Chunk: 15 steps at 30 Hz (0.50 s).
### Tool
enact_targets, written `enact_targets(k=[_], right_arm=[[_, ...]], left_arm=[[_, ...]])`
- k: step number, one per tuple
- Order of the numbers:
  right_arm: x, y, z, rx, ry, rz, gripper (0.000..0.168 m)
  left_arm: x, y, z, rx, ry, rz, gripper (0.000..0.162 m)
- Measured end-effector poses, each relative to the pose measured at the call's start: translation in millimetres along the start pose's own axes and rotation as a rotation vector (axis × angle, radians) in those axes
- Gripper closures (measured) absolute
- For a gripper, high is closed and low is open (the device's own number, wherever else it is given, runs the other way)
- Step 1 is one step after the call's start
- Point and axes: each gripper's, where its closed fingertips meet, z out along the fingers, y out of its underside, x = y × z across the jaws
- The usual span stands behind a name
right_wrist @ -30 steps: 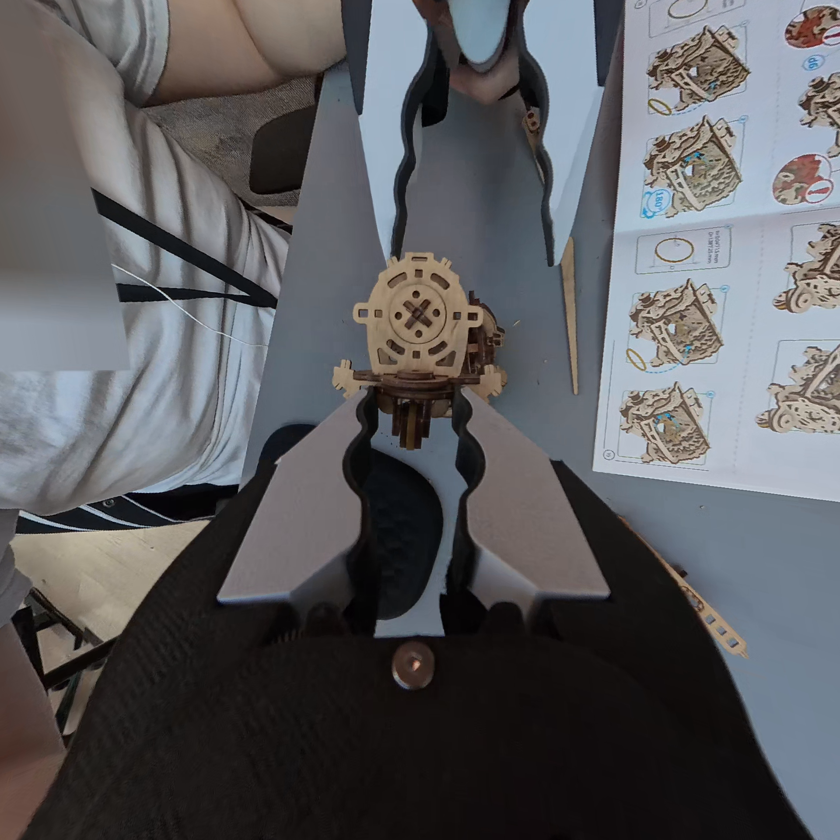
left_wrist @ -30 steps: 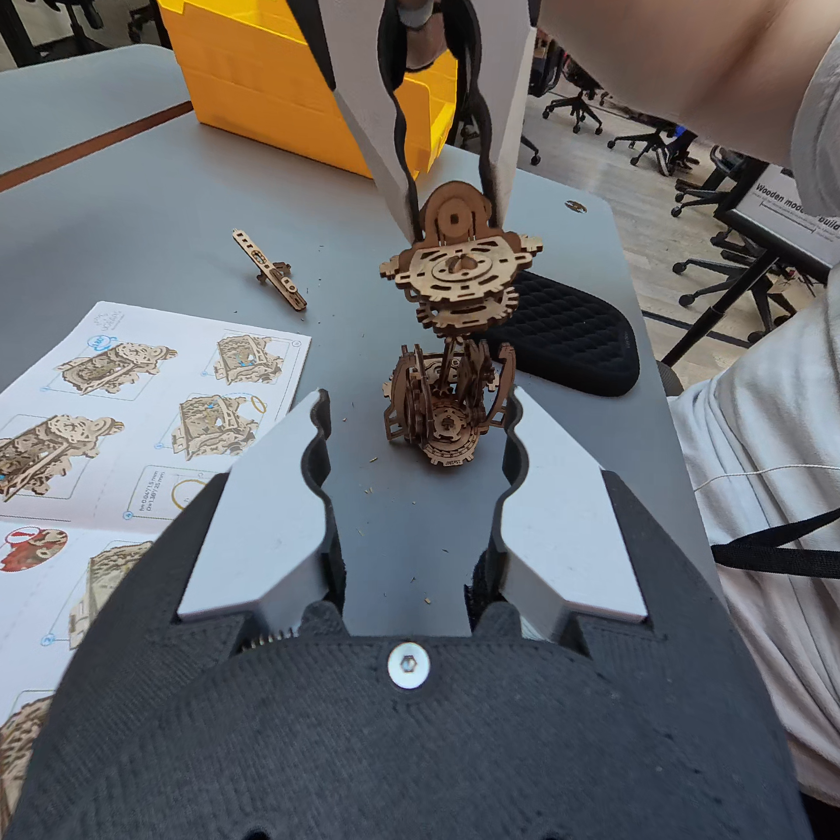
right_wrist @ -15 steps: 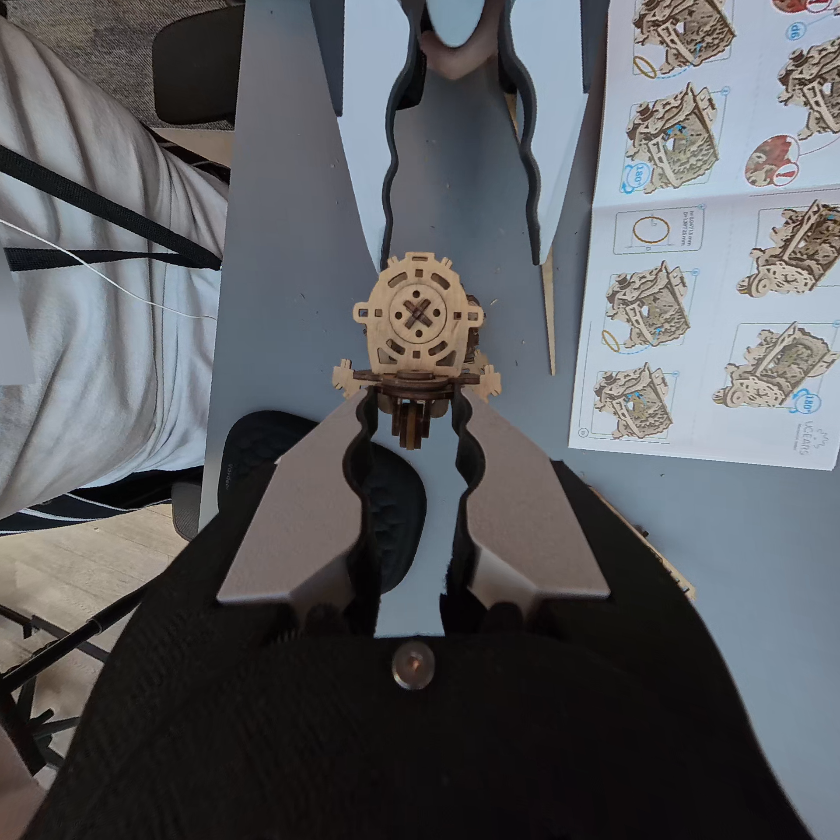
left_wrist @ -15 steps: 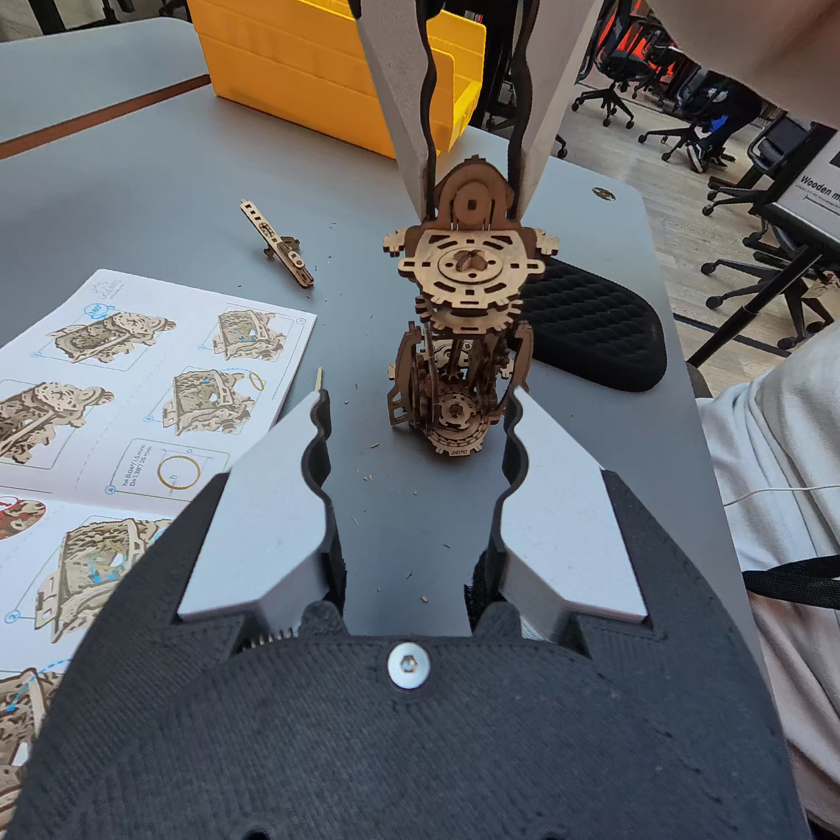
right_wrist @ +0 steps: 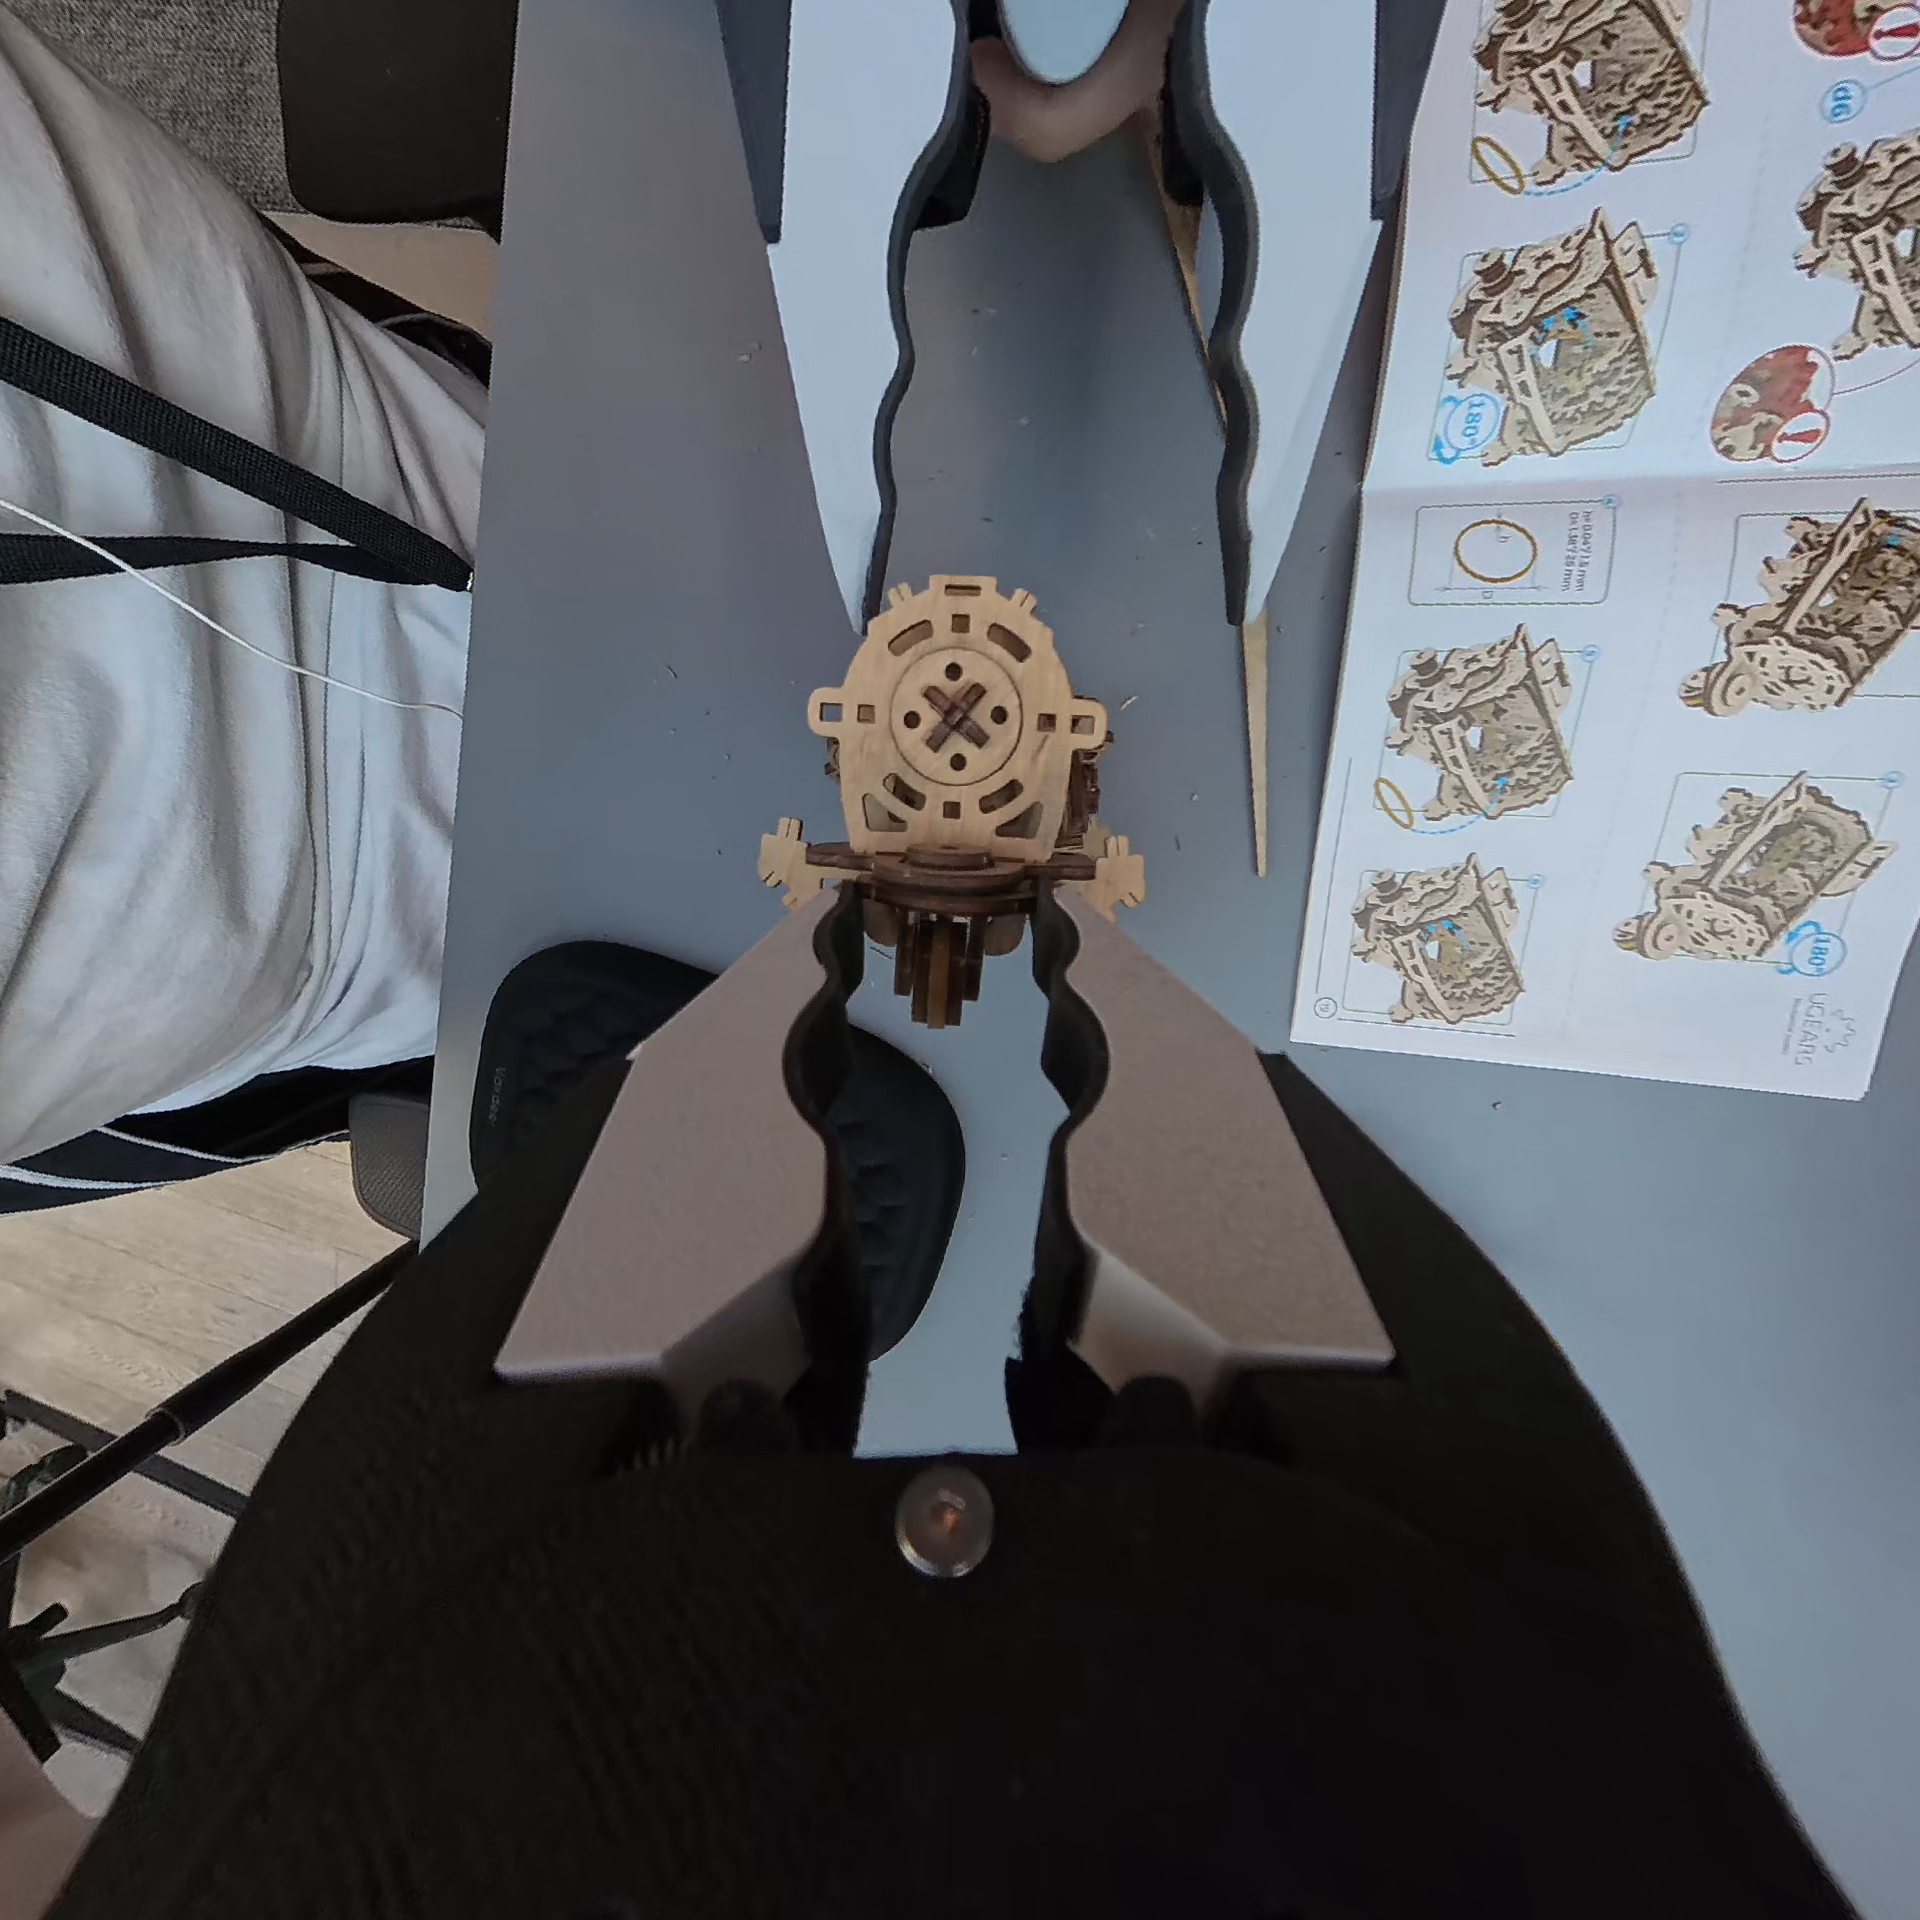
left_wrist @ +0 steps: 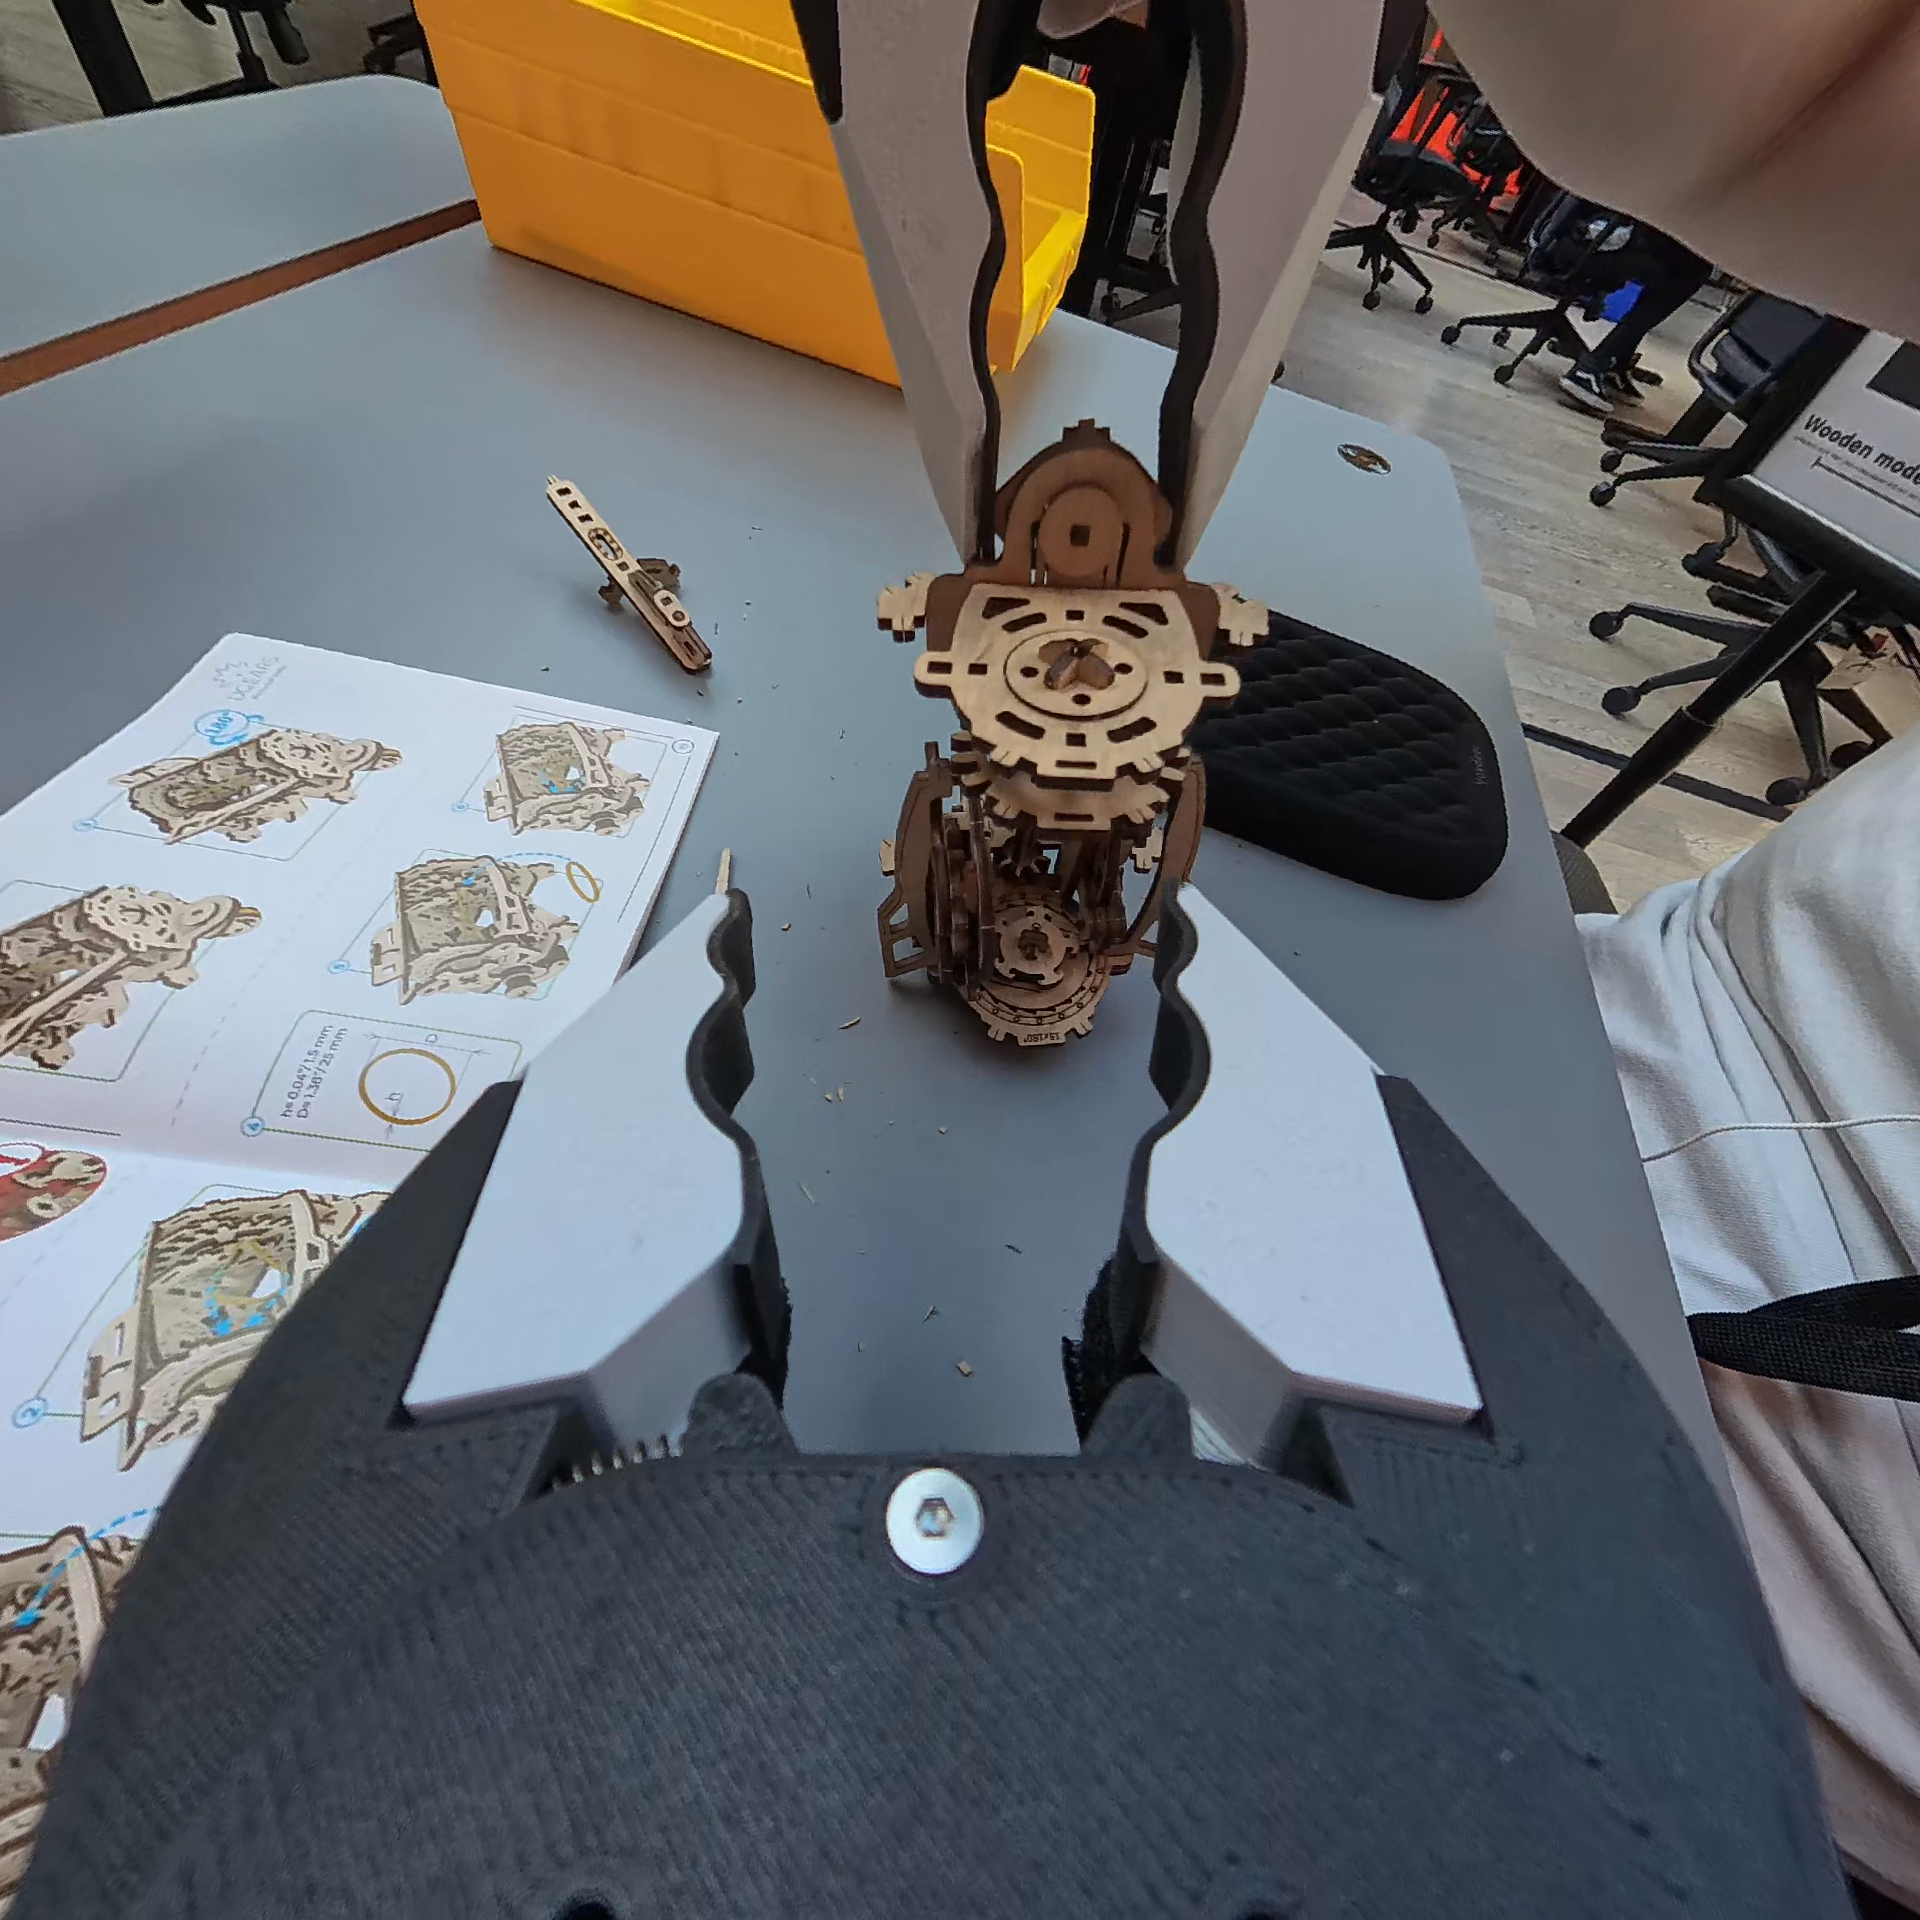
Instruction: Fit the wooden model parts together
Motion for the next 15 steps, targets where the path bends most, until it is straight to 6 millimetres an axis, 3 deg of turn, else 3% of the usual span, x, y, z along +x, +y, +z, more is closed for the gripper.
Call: enact_targets(k=[15], right_arm=[[3.9, -0.3, -0.9, 0.004, 0.023, -0.013, 0.136]], left_arm=[[5.5, 5.6, 7.9, -0.022, 0.018, -0.003, 0.079]])
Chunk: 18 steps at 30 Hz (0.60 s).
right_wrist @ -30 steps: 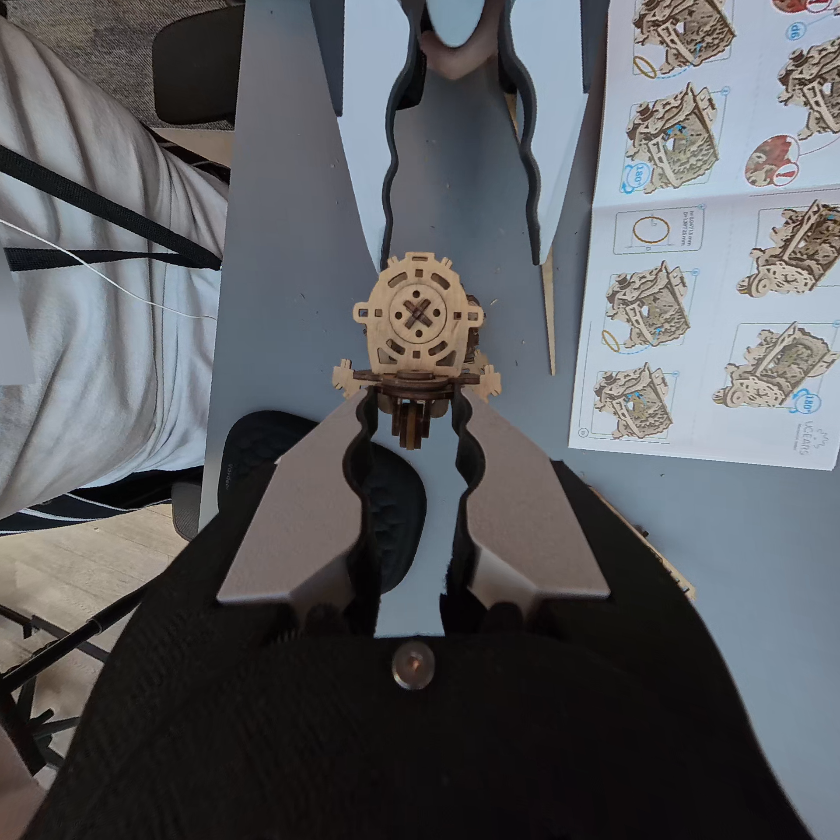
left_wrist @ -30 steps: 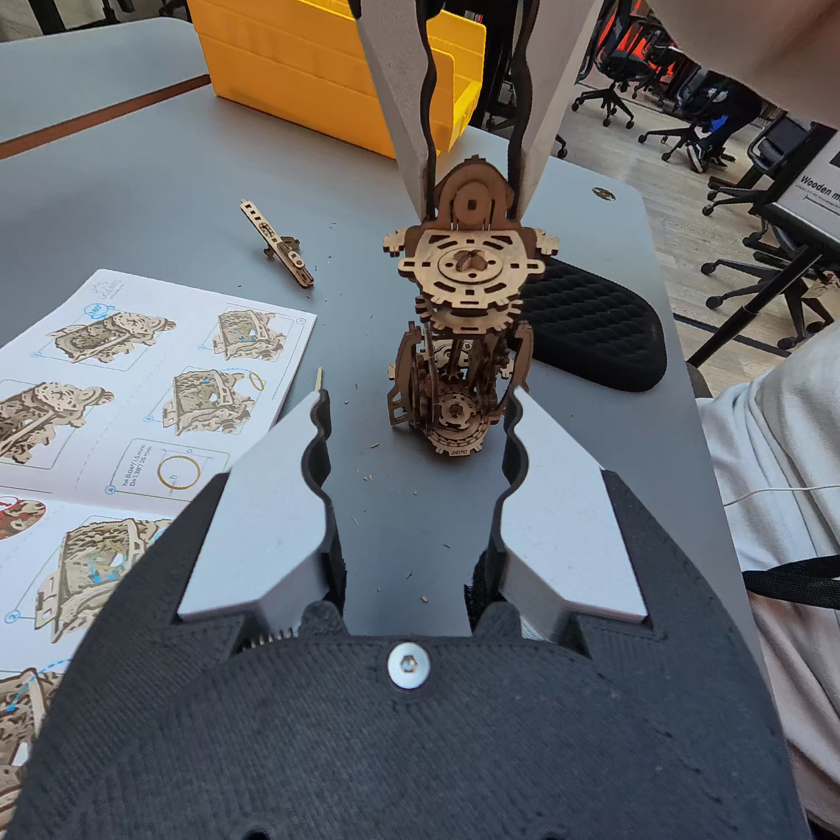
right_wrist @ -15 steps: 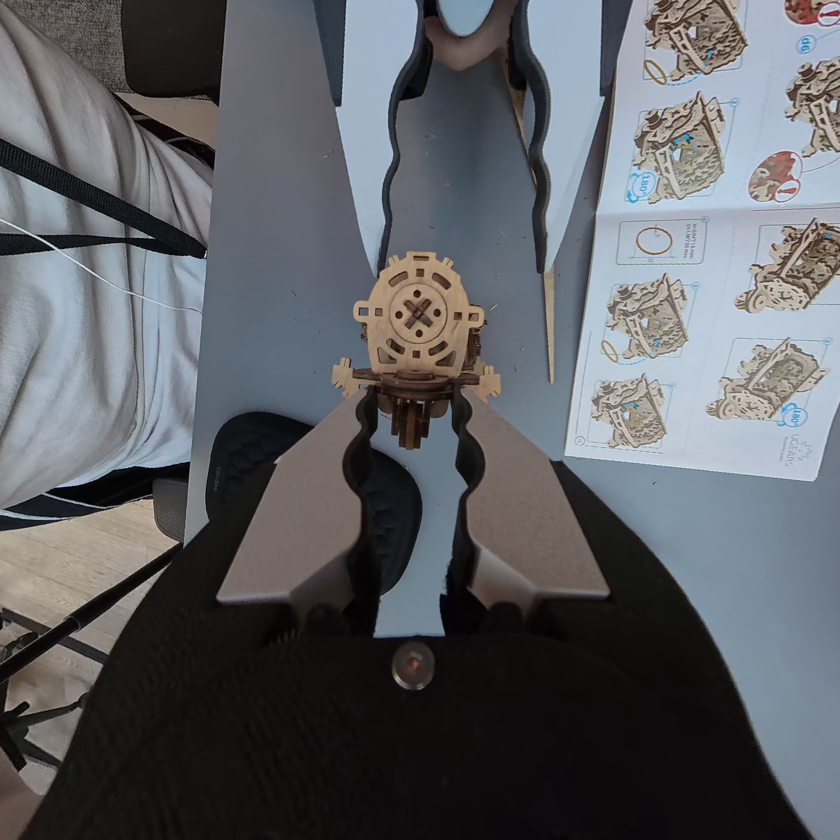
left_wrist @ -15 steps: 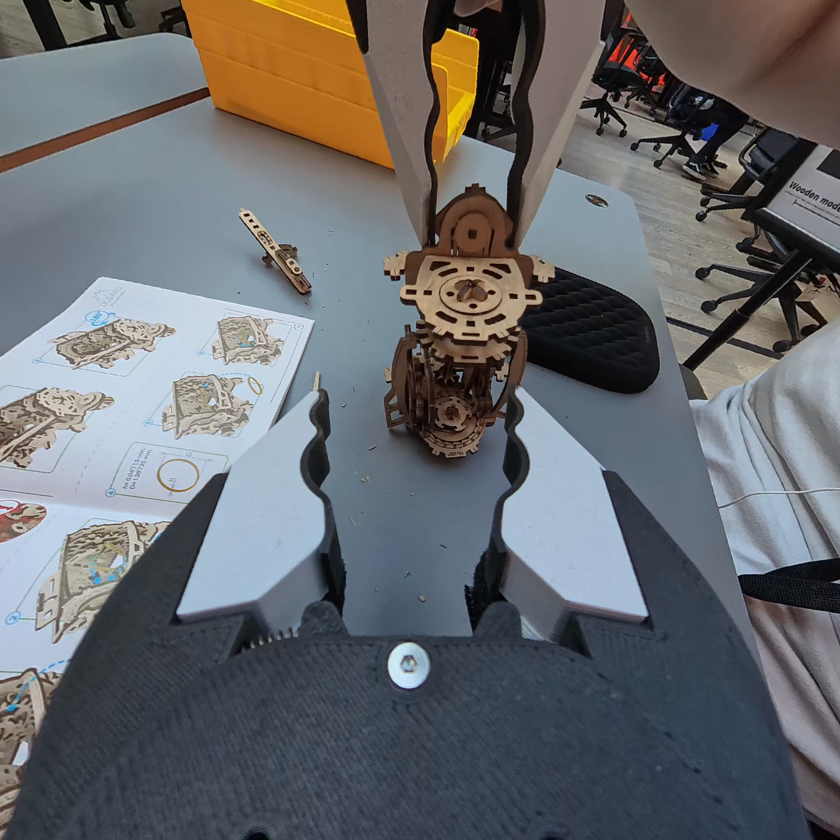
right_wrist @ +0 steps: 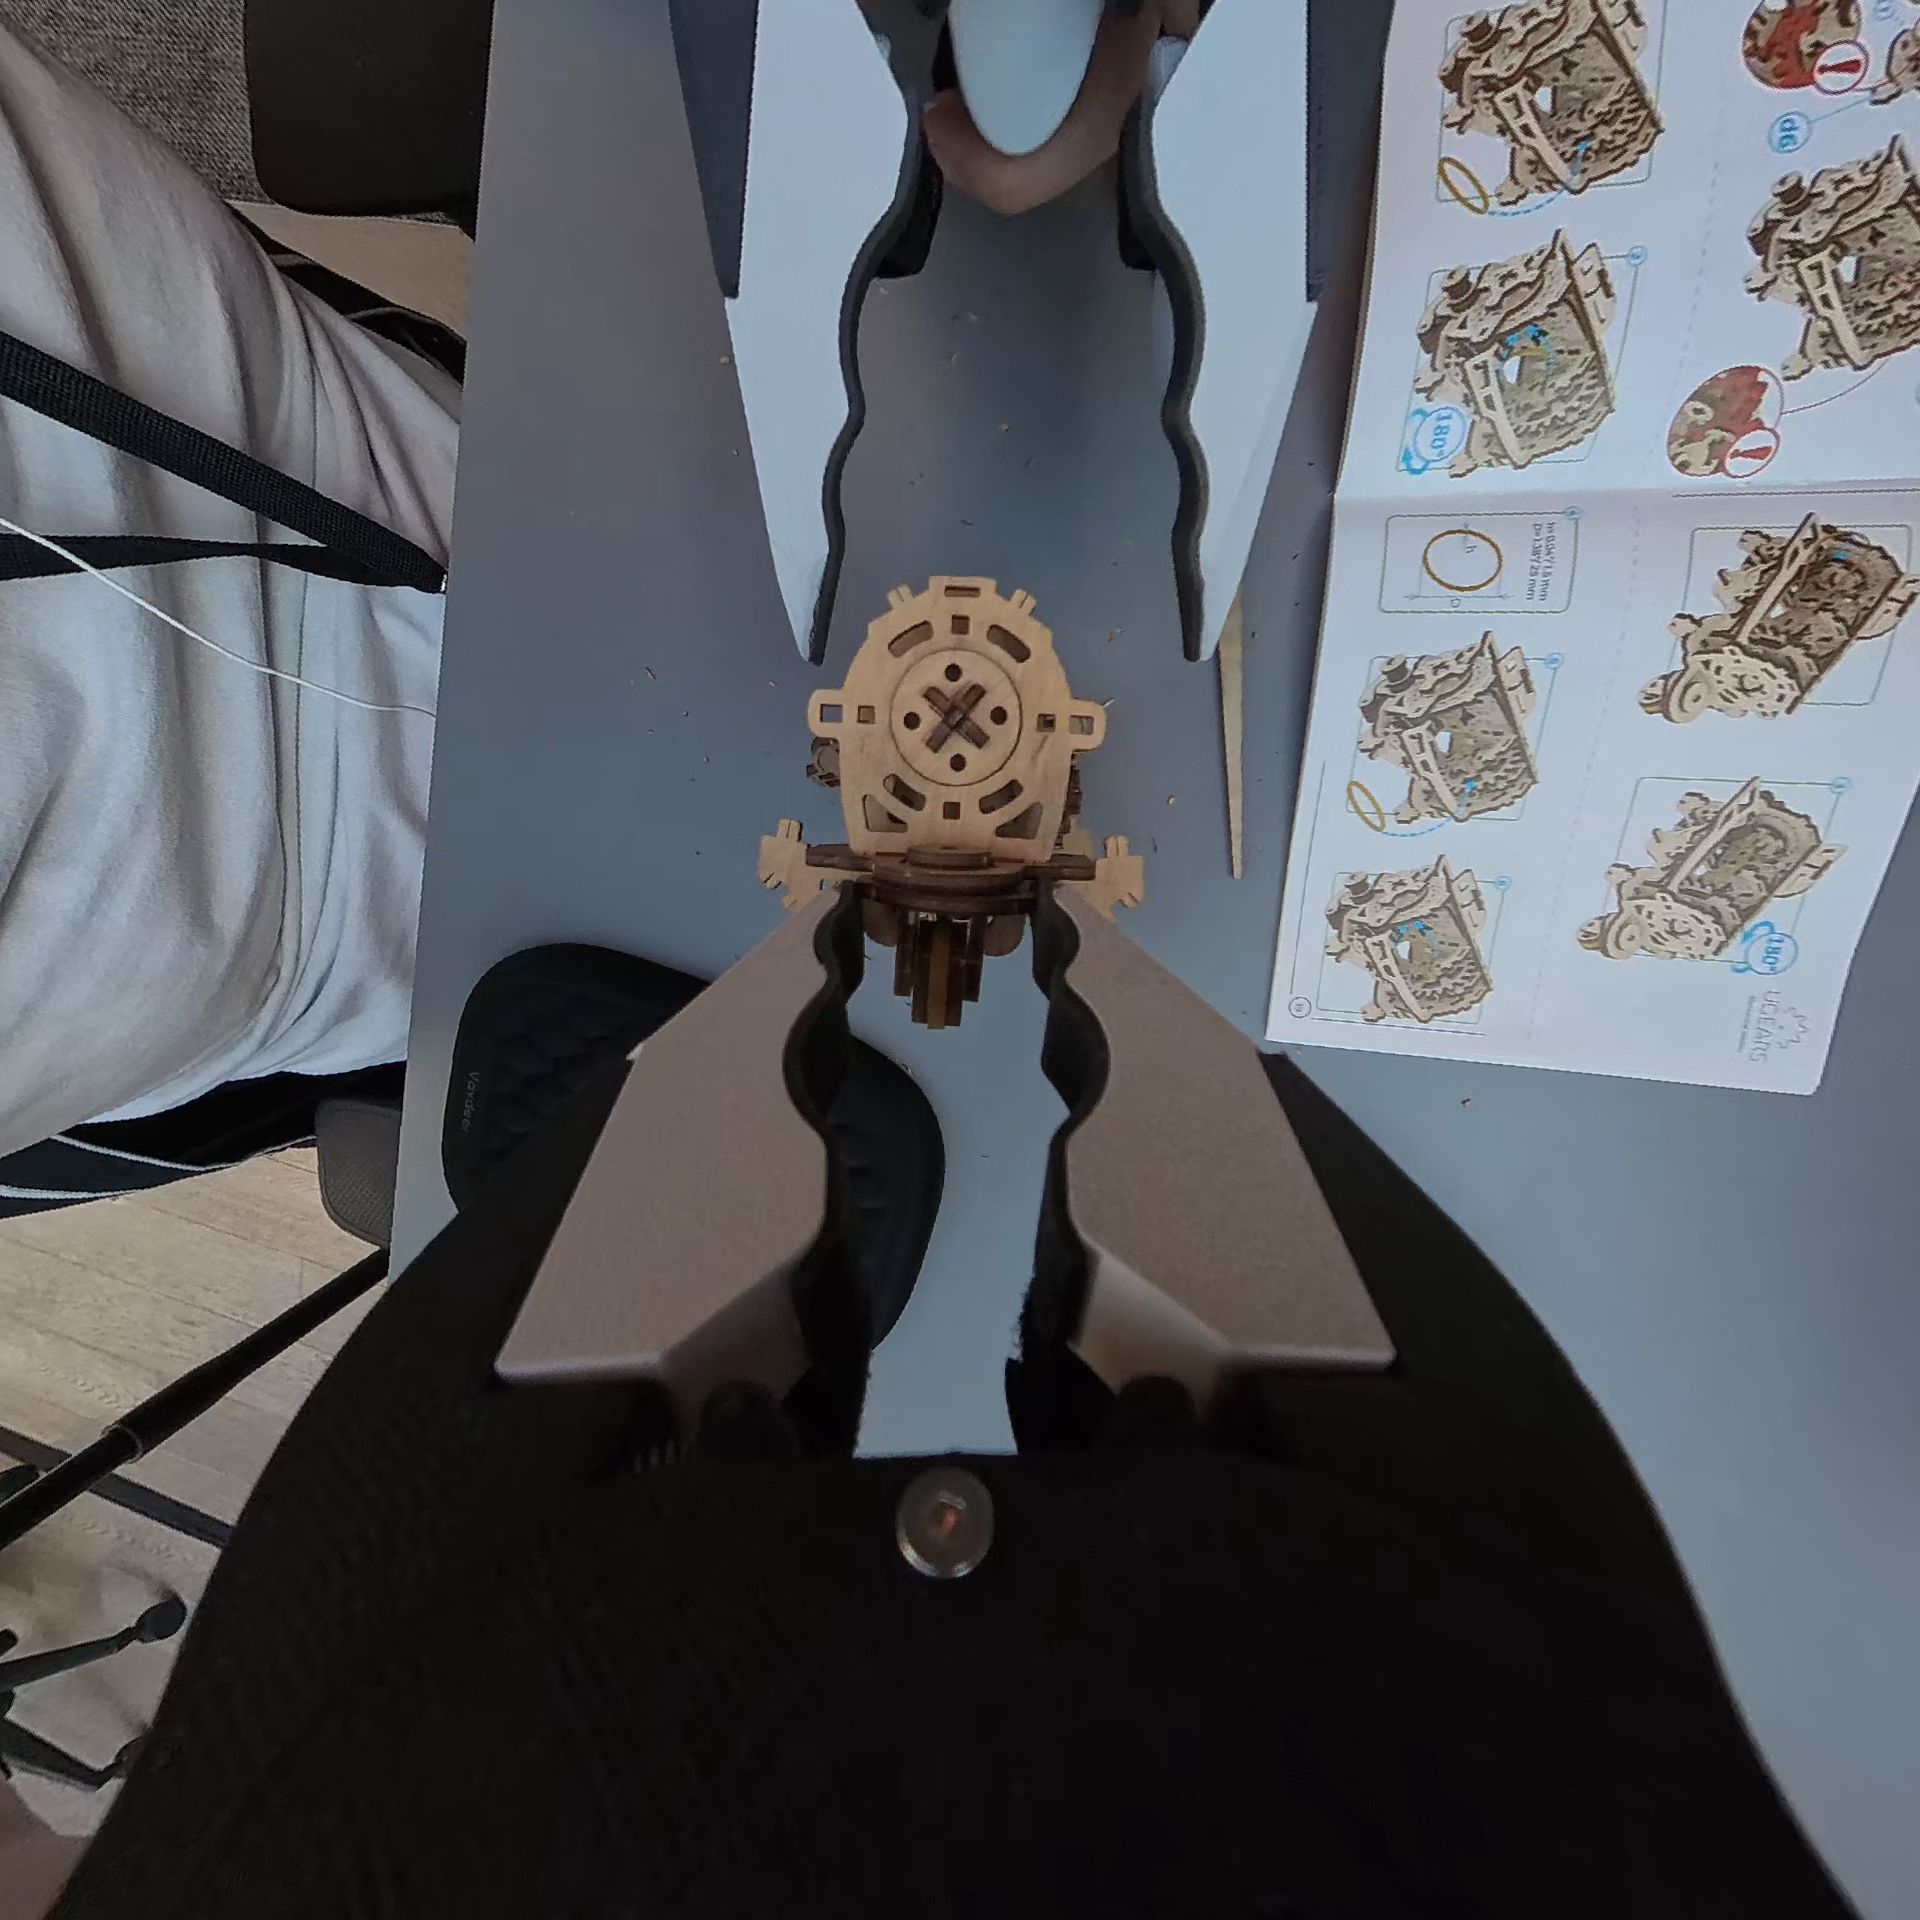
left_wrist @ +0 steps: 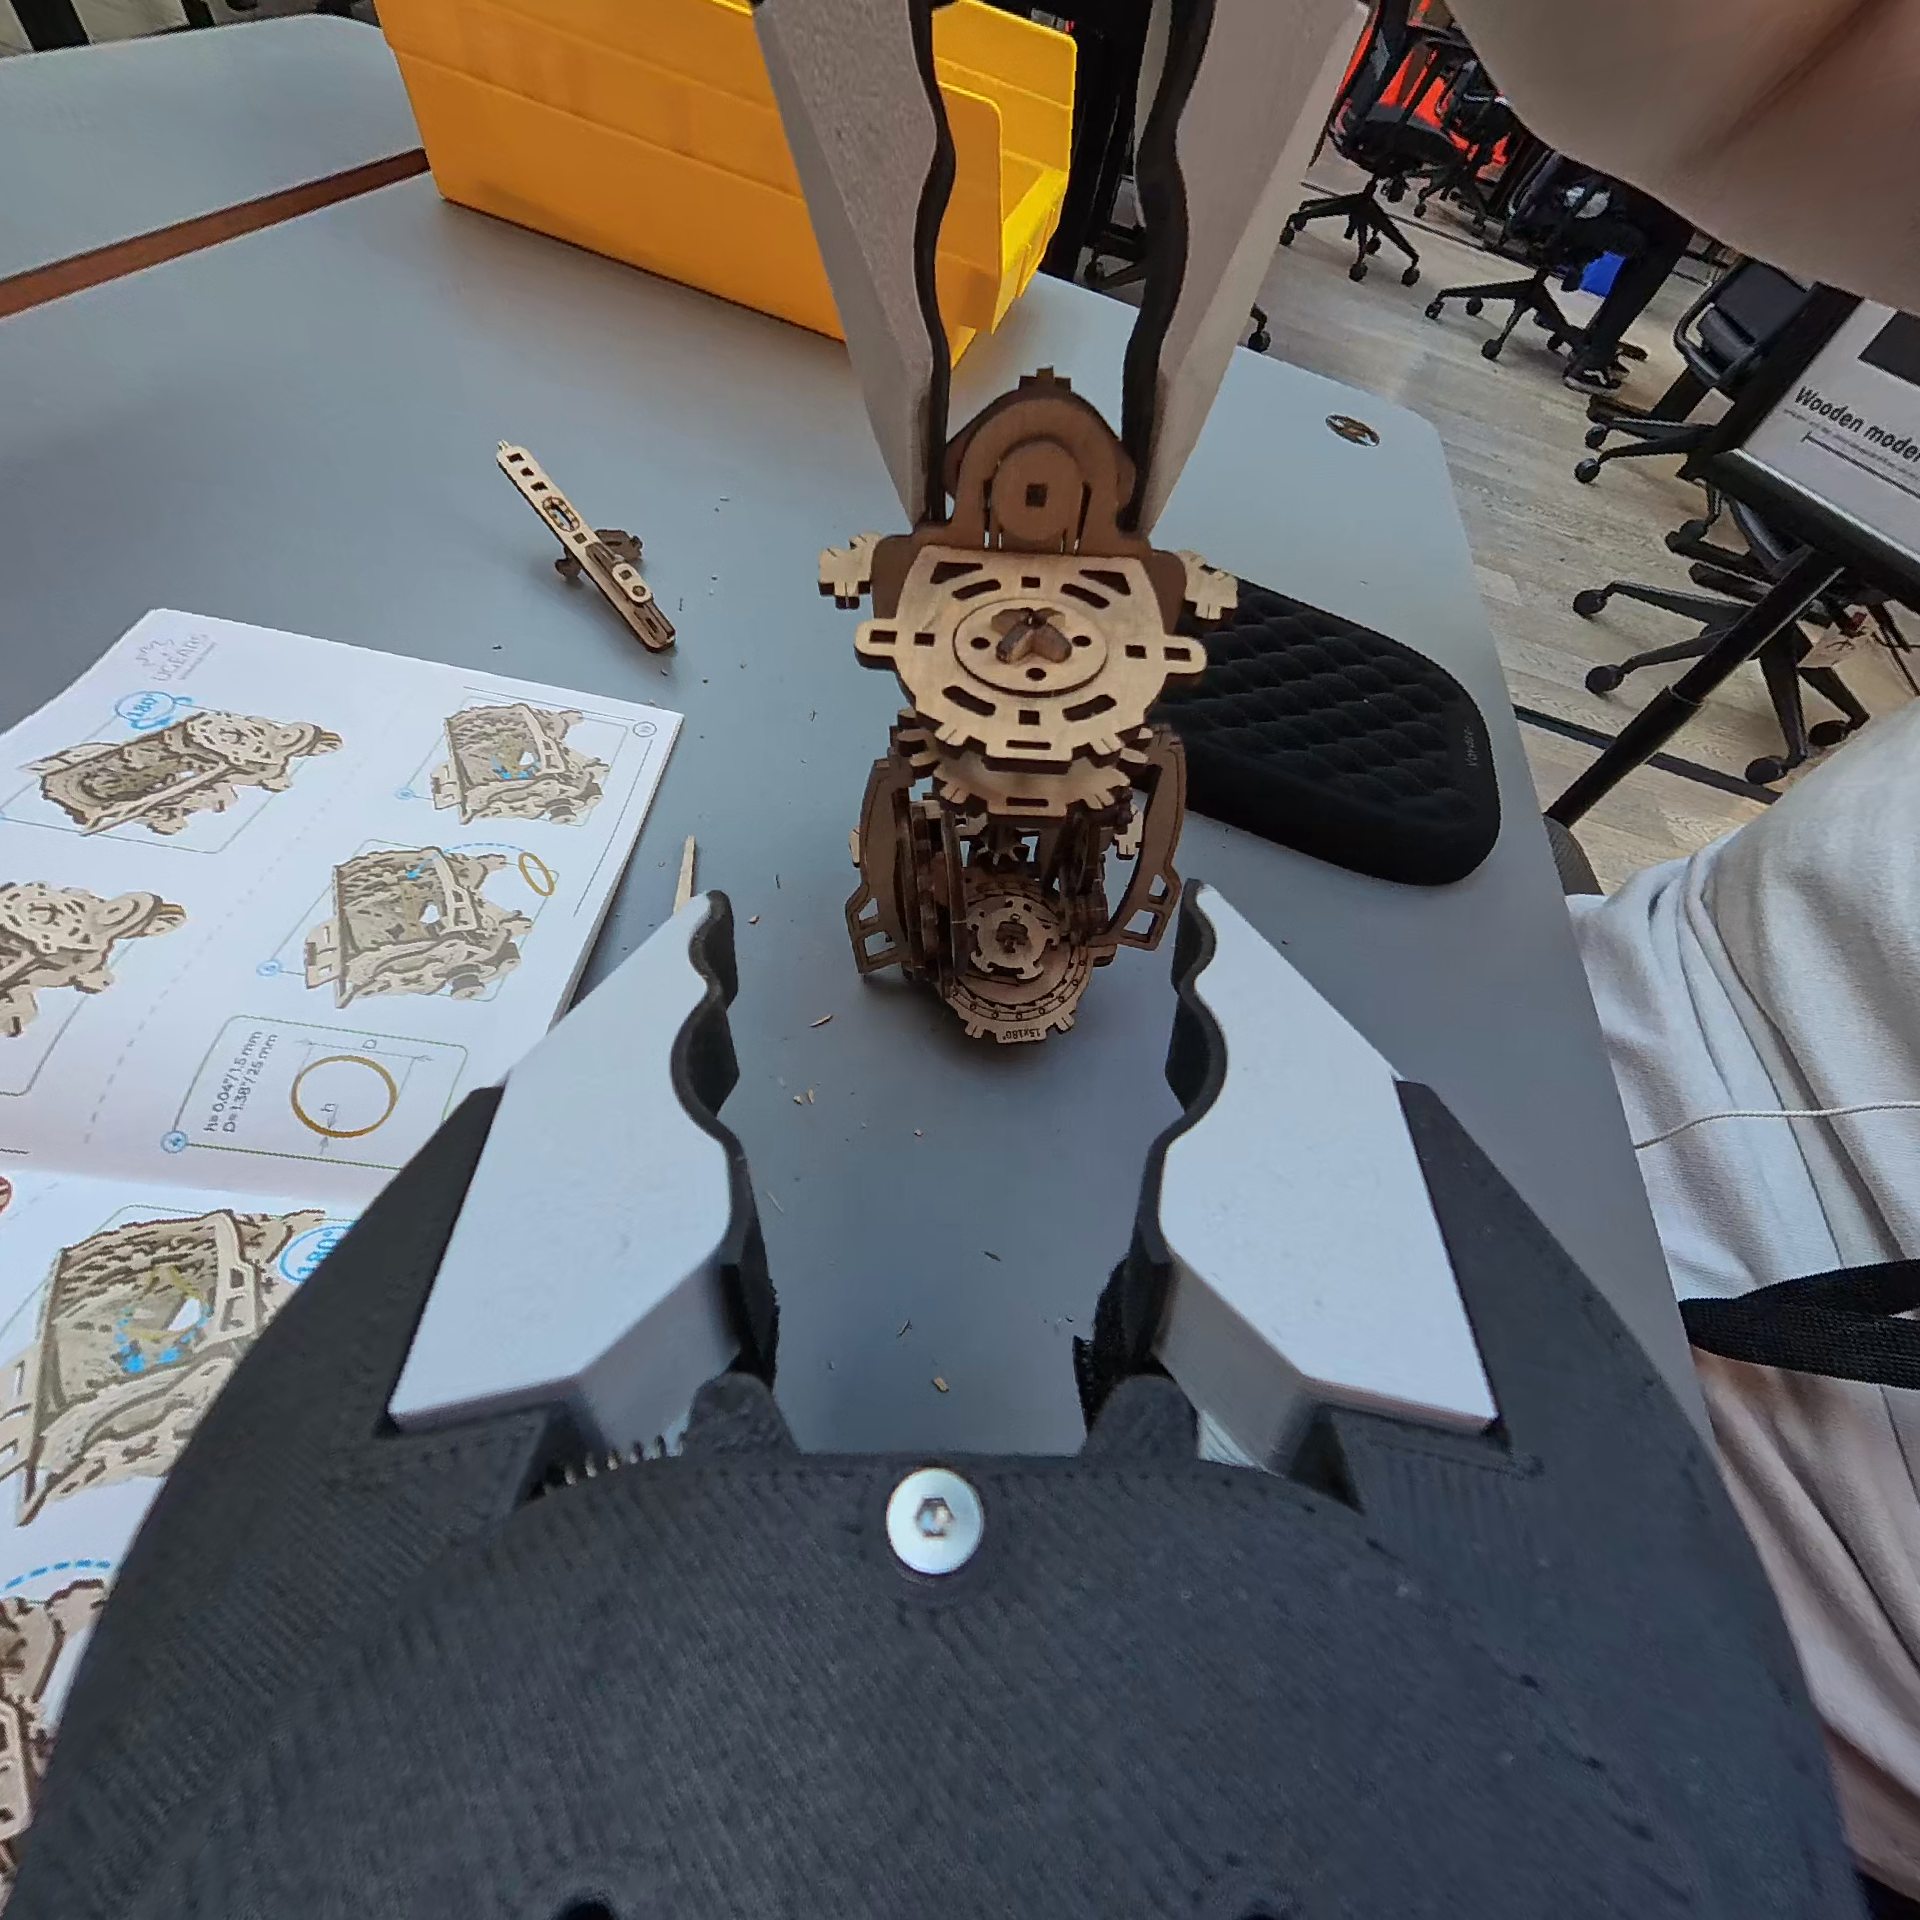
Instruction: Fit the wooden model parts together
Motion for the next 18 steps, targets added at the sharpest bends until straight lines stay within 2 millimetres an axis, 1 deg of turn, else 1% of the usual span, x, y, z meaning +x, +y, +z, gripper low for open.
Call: enact_targets(k=[8, 18], right_arm=[[-1.2, 1.7, 2.9, -0.017, 0.01, -0.026, 0.136], [-3.6, 5.2, 3.0, -0.04, 0.055, -0.115, 0.136]], left_arm=[[-1.9, 2.0, 2.3, -0.002, -0.001, -0.017, 0.077], [-4.4, 5.0, 3.3, -0.019, -0.02, -0.009, 0.078]])
